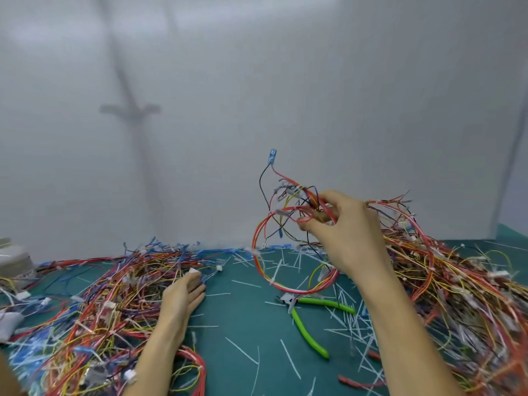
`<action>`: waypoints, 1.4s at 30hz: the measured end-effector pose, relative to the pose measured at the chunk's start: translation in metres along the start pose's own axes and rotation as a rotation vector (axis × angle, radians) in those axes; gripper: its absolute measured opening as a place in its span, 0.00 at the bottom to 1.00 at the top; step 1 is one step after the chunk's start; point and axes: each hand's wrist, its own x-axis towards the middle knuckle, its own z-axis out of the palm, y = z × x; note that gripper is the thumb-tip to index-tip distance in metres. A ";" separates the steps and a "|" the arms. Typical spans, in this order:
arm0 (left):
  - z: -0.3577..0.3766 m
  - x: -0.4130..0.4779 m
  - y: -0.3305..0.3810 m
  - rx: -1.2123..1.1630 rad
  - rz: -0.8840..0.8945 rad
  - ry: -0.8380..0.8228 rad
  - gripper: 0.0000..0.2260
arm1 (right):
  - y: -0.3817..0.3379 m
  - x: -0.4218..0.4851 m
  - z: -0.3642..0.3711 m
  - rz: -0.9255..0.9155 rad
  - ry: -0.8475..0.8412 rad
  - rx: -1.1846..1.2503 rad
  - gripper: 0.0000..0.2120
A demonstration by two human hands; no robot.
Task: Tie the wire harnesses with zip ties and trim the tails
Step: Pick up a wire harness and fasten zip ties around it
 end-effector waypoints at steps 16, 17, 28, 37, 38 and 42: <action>0.021 -0.029 0.033 0.205 0.206 -0.087 0.10 | -0.004 -0.005 0.024 0.067 -0.380 0.029 0.09; 0.029 -0.038 0.043 0.206 0.250 -0.099 0.10 | -0.005 -0.005 0.025 0.081 -0.344 0.068 0.09; 0.103 -0.129 0.134 0.341 0.547 -0.375 0.14 | -0.020 -0.001 0.007 0.170 -0.280 0.507 0.09; 0.104 -0.120 0.106 0.447 0.708 -0.320 0.19 | -0.025 -0.002 0.007 0.172 -0.196 0.670 0.16; 0.100 -0.116 0.102 0.432 0.657 -0.285 0.24 | -0.025 -0.003 0.006 0.161 -0.161 0.707 0.16; 0.075 -0.103 0.090 0.501 0.322 -0.643 0.35 | -0.026 -0.001 0.003 0.132 -0.058 0.828 0.15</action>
